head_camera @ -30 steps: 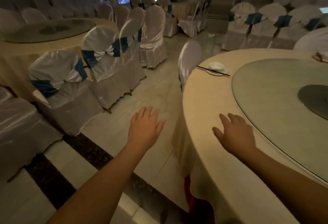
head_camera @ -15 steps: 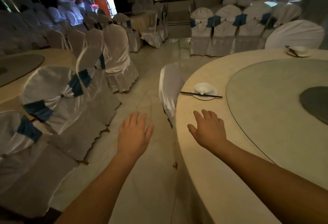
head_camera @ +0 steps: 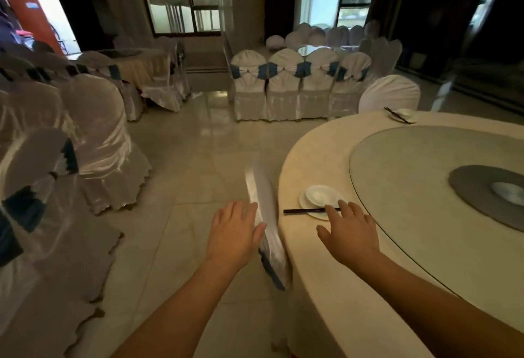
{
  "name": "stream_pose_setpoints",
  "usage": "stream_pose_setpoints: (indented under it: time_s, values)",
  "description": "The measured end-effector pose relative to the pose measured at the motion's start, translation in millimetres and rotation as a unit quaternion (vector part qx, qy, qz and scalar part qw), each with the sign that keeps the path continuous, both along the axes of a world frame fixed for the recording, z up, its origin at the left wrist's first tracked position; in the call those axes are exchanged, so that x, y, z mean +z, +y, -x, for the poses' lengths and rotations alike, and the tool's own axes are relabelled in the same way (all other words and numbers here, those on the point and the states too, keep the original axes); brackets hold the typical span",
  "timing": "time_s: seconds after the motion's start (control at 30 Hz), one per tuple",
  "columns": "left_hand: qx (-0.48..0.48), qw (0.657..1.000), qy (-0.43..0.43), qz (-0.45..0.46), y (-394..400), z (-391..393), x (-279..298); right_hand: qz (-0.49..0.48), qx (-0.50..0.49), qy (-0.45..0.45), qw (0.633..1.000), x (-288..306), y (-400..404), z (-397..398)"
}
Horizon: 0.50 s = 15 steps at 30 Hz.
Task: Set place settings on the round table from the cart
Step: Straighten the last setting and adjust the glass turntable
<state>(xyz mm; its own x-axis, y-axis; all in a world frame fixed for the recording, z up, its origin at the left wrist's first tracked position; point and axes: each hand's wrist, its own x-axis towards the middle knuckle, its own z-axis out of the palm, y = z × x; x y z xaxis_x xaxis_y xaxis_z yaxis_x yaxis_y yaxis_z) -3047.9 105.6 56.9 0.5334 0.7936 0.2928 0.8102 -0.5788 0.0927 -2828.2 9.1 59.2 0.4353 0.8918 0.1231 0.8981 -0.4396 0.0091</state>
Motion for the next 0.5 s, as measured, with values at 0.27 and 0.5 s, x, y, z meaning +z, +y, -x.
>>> stream_pose_setpoints:
  time_s: [0.27,0.5]
  values:
    - [-0.162,0.987,-0.02,-0.011,119,-41,17,0.014,-0.141,0.033,0.989,-9,68,-2]
    - [-0.263,0.965,0.012,-0.008,229,-128,5,0.004,-0.278,0.156,0.948,-63,134,-47]
